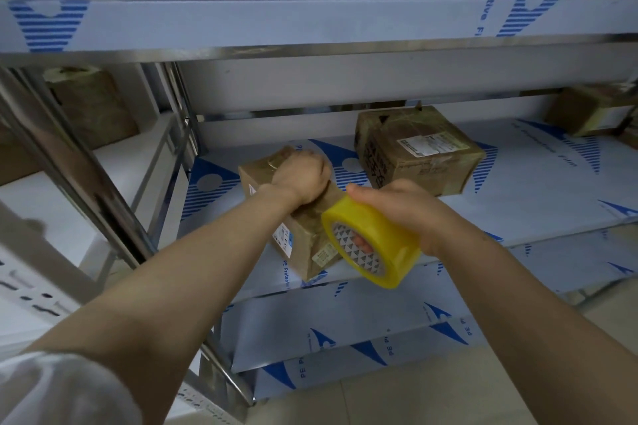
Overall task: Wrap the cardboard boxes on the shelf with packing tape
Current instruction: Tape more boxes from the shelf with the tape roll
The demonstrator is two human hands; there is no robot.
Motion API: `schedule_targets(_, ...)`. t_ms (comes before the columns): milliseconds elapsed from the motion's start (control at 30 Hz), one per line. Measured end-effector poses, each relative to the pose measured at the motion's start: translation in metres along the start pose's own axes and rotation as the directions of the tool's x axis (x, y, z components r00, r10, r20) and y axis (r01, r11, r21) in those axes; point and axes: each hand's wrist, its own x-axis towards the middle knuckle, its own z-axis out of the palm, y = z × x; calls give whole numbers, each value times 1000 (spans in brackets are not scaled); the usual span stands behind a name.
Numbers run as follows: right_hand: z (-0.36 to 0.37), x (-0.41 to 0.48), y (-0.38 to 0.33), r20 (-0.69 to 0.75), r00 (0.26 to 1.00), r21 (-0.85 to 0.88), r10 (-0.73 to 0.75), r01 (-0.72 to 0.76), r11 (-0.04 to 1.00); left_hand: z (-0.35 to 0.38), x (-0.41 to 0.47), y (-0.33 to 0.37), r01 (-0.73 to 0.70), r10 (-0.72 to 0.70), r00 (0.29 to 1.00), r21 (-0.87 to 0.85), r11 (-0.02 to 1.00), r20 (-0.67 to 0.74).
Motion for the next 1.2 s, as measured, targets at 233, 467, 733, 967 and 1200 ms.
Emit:
schedule_targets(233,0,2,13,35,998,51,-58,56,997,11,5,17,-153,155,988,208,966,7)
schedule_targets(467,4,-6,58,171,979,196,-112,77,978,14,7,17,-151,153,988,179,972,4)
schedule_targets(733,12,-20,81,135,983,293,-127,83,952,14,6,13,-176,178,984,179,968,1)
schedule_targets(967,18,-28,89,72,995,313,70,-89,945,9,5,15,-162,157,986,126,979,51)
schedule_targets(1200,10,-11,75,-61,991,344,122,-94,934,-2,0,20,-183,142,972,-219,958,-188)
